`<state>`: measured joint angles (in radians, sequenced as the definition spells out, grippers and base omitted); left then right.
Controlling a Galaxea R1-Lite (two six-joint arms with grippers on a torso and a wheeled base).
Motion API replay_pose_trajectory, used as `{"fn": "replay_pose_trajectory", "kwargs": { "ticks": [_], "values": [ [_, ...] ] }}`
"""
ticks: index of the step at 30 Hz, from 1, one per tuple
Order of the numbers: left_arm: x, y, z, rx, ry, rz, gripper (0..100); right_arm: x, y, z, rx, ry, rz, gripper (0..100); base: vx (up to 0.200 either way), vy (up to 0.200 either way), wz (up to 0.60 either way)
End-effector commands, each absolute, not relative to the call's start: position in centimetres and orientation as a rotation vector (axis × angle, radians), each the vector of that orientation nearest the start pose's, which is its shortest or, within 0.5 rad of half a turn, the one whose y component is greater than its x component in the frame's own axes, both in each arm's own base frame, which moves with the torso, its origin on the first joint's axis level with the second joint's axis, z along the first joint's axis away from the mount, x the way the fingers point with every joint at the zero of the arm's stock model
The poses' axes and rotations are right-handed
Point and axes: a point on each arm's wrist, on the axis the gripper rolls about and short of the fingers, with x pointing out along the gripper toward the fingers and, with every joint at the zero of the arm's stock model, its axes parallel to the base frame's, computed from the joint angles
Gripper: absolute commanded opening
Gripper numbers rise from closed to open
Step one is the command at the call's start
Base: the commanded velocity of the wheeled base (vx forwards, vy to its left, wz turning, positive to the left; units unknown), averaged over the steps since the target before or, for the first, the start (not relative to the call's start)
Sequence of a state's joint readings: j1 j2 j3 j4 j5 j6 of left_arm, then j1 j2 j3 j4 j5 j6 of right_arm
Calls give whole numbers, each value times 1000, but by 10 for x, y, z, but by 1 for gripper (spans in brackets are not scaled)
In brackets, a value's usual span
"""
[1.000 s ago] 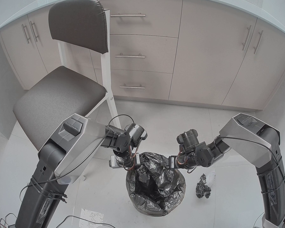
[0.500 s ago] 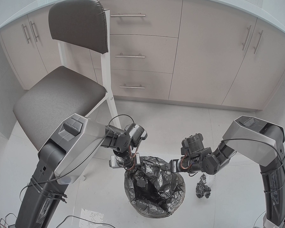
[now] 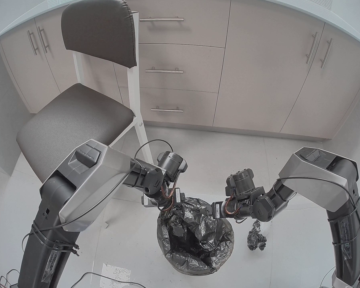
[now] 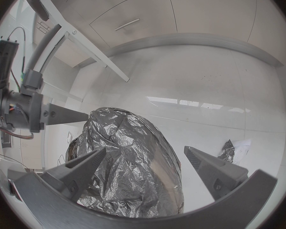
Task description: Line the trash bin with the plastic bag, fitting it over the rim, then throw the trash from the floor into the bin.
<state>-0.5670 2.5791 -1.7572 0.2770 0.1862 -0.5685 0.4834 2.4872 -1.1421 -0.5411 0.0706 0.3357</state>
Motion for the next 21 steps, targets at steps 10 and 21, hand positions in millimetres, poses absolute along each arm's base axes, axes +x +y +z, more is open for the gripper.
{"fn": "replay_pose_trajectory", "kwargs": {
  "ticks": [10,21],
  "values": [
    [377,-271,7,4,1065,-144,100,373,196,-48,152,880,374,100,0,0,0],
    [376,-275,-26,158,1081,-131,100,374,196,-48,156,877,372,100,0,0,0]
  ]
}}
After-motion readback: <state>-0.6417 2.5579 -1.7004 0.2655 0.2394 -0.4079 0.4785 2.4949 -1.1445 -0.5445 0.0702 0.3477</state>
